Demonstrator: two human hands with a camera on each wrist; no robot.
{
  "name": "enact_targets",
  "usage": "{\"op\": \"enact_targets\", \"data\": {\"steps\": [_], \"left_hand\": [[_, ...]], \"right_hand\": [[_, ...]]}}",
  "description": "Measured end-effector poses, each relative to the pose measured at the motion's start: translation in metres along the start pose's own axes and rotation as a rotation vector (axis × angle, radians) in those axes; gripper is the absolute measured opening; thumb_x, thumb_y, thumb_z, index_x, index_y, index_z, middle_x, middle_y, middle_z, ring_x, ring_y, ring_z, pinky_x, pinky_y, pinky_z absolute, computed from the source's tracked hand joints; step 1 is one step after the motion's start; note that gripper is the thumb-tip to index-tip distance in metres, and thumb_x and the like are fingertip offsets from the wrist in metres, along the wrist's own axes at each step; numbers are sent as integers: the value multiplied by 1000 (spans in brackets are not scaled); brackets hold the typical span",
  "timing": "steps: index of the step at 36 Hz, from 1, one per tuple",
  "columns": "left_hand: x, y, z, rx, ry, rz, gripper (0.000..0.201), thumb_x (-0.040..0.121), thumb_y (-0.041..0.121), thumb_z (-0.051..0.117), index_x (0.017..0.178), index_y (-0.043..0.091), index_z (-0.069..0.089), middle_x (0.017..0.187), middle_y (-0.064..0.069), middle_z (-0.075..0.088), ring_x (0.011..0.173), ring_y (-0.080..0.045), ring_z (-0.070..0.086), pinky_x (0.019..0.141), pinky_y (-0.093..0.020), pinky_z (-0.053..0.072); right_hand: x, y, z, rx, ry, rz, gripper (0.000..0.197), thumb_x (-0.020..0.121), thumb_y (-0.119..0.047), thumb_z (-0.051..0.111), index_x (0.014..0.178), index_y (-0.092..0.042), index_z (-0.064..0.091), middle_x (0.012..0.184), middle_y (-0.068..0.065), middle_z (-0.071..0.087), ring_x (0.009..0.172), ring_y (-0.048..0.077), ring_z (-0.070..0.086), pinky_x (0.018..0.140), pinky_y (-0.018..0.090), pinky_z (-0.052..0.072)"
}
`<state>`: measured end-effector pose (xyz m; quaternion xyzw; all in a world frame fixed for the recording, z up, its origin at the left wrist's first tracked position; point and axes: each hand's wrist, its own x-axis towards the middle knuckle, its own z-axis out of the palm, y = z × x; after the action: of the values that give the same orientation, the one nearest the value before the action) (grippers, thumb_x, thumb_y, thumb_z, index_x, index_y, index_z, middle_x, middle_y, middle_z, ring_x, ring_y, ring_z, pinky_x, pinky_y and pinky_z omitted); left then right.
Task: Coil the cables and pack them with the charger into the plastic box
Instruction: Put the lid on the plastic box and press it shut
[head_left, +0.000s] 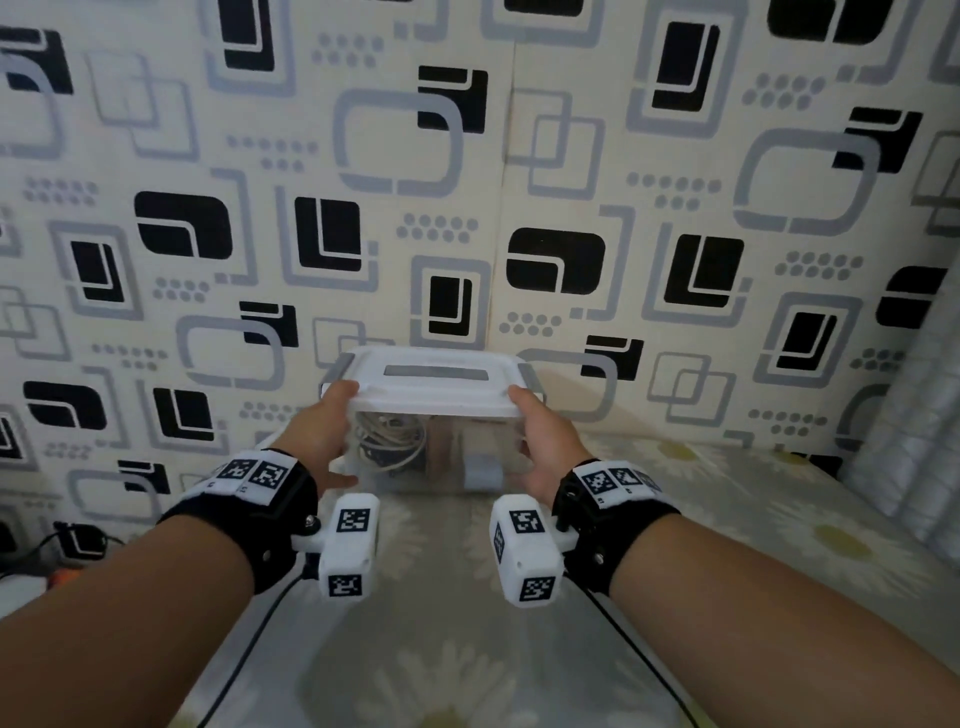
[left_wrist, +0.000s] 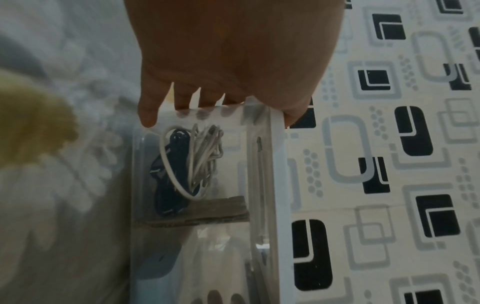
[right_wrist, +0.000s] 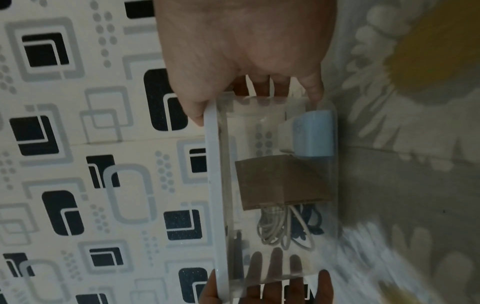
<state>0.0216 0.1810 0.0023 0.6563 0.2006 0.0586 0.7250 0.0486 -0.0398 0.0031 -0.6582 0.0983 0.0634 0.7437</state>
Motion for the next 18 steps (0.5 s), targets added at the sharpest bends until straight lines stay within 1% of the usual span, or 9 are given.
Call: {"op": "enact_targets", "data": {"steps": [1,2,4,7,9,11,13,16,18], "left_hand": [[4,1,-5,1,8,-4,38,91,50,52,113,19,56,109,-9,55,104,-31,52,87,-55,48],[6,2,-9,-2,19,-6,41,89,51,52,116,20,54,110,-9,54,108,-31,50,86,-55,48],[13,4,-16,-9,42,-12,43,88,52,52,117,19,53,103,-6,53,105,-29,50,87,-55,48],[20,6,-23,-3,49,-7,40,90,50,50,115,19,53,95,-5,51,100,-28,50,90,-55,47],[25,7,-28,-9,48,-9,40,90,50,49,116,20,53,95,-5,51,99,-28,50,88,-54,47],[30,7,-31,-3,49,-15,40,90,49,49,116,20,53,95,-5,52,99,-28,50,88,-54,48],[34,7,-34,-2,48,-18,42,90,50,50,118,19,53,97,-5,53,99,-27,51,88,-54,48],[42,6,-36,1,41,-23,45,89,50,50,122,19,52,110,-7,52,103,-28,50,89,-56,48],[47,6,-38,-6,40,-28,46,89,50,50,123,19,52,112,-8,51,102,-29,49,89,-57,47]], "right_hand": [[1,1,5,14,-10,-2,56,48,-62,71,93,-29,67,111,7,63,100,27,60,93,54,50],[6,3,9,30,-12,-9,59,50,-61,72,99,-29,67,108,6,64,98,26,61,93,53,50],[4,3,18,20,-18,-18,63,60,-60,73,109,-22,64,101,4,64,92,23,60,95,50,49],[2,2,29,34,-23,4,56,60,-61,71,100,-24,63,109,4,62,100,24,55,96,55,47],[5,3,36,45,-22,-1,59,61,-62,69,107,-25,61,113,2,59,103,24,53,96,55,46],[11,6,41,57,-23,-18,69,59,-63,69,115,-23,60,113,2,60,103,24,54,95,55,47],[16,8,45,53,-17,-20,75,54,-65,70,115,-21,62,111,4,63,102,25,58,93,55,49],[20,12,50,64,-6,-21,68,57,-63,70,110,-19,62,109,5,65,100,26,60,91,55,51],[24,13,54,59,5,-27,78,52,-66,69,114,-20,60,111,4,63,103,26,58,93,55,49]]}}
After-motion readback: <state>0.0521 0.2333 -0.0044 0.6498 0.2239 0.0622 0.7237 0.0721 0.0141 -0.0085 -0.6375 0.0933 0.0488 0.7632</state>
